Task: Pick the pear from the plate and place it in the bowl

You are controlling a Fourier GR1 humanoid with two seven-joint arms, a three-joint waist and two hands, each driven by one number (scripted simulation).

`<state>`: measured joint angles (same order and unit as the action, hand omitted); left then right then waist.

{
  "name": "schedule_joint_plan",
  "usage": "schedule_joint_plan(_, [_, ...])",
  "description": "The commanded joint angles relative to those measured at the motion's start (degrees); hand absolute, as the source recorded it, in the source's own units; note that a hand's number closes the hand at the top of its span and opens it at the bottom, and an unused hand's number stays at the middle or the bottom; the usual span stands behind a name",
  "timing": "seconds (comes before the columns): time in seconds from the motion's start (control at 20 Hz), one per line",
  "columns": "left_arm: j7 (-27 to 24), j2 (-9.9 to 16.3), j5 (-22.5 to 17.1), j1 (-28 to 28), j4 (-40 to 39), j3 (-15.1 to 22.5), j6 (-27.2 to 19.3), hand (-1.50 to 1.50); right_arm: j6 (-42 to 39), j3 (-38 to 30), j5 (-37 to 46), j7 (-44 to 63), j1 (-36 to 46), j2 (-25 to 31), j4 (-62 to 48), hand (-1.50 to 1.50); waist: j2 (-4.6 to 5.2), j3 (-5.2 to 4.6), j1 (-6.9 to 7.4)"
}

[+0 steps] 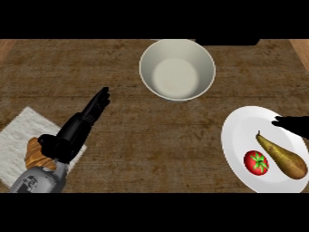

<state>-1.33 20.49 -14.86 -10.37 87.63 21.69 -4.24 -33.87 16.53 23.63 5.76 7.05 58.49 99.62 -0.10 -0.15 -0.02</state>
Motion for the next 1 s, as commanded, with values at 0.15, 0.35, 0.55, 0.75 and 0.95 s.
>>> schedule_joint_plan(0.15, [5.9, -2.7, 2.2, -0.2, 4.4, -1.1, -0.3, 0.00, -5.8, 0.3, 4.2, 6.8, -2.2, -5.4, 3.1, -1.50, 0.00, 0.15, -0.09])
schedule_joint_plan(0.35, [7.0, -4.8, 4.3, -2.6, 2.2, -2.5, 0.6, 0.00, -5.4, -0.9, 8.8, 5.9, -4.6, -6.9, 5.3, -1.50, 0.03, 0.15, -0.26])
schedule_joint_plan(0.55, [8.3, -6.0, 4.7, 0.2, 5.4, -2.8, 0.8, 0.00, -0.9, 0.9, 14.9, 6.8, -7.3, -11.9, 6.6, -1.50, 0.00, 0.16, -0.11])
schedule_joint_plan(0.75, [4.0, -6.3, 5.6, 0.2, 0.7, -5.2, 3.8, 0.00, 0.4, -1.4, 17.9, 3.8, -8.3, -12.3, 8.6, -1.50, 0.04, 0.14, -0.36])
schedule_joint_plan(0.95, [4.0, -5.5, 4.5, -1.9, -0.7, -7.9, 6.4, 0.00, 8.9, 2.7, 25.4, 2.2, -14.7, -15.8, 8.4, -1.50, 0.05, 0.15, -0.59])
